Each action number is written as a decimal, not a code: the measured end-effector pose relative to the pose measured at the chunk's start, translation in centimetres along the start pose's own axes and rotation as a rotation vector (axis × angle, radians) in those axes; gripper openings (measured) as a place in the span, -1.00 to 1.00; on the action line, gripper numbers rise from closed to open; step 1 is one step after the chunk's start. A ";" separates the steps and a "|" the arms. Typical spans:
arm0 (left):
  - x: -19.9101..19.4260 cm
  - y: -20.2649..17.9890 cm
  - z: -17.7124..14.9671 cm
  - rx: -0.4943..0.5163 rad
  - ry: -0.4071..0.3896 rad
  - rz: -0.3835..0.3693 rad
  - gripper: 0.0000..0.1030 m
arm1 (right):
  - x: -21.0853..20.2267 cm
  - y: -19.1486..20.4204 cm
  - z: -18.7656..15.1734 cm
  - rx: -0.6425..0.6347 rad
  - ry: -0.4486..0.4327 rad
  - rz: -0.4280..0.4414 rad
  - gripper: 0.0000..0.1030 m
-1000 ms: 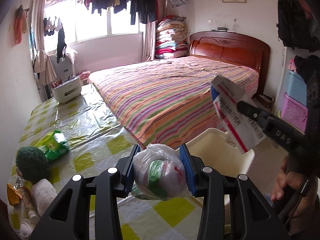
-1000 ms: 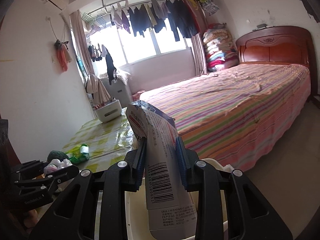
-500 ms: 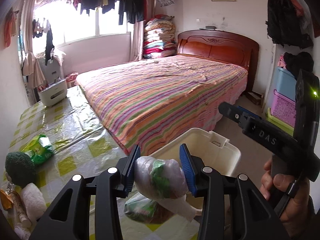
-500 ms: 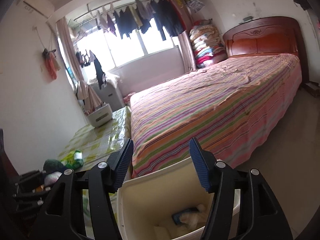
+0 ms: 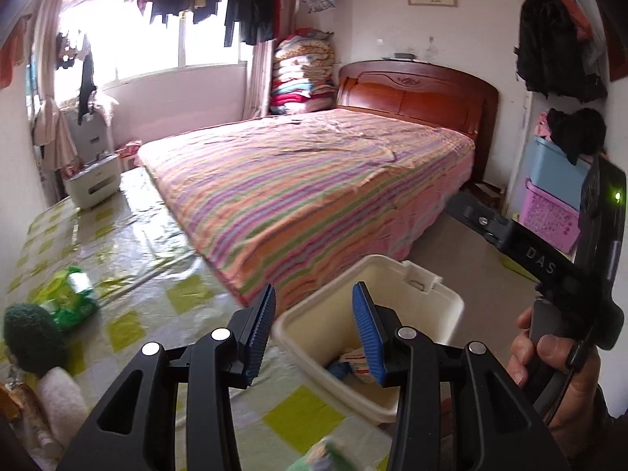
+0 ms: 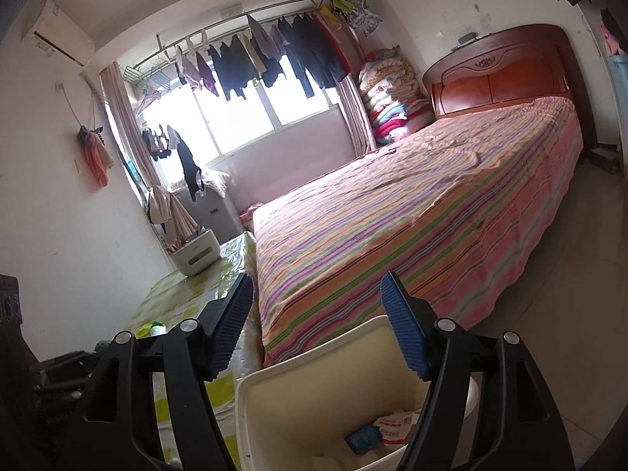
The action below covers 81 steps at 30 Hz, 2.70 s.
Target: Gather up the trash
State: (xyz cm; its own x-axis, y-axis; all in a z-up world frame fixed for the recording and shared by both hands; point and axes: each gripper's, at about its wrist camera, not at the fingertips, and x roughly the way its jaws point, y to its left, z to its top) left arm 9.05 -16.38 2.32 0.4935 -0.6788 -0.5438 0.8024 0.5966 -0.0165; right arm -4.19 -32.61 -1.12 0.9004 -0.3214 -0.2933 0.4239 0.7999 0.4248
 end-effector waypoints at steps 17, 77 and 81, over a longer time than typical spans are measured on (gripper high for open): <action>1.5 -0.1 -8.0 0.045 0.393 -0.088 0.52 | 0.6 1.6 -0.8 -0.021 0.027 0.046 0.30; -2.3 8.7 -1.0 -0.176 -0.051 0.298 0.62 | 0.4 4.7 -1.2 -0.001 -0.073 0.183 0.44; -4.5 12.8 -1.9 -0.230 -0.056 0.383 0.62 | 2.3 8.4 -2.0 -0.053 -0.016 0.253 0.46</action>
State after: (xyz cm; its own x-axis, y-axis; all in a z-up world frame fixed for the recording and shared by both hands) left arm 16.43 -4.85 2.98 0.7626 -0.4090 -0.5011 0.4663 0.8846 -0.0124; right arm 1.23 -25.63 0.08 0.9787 -0.1152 -0.1701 0.1797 0.8812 0.4372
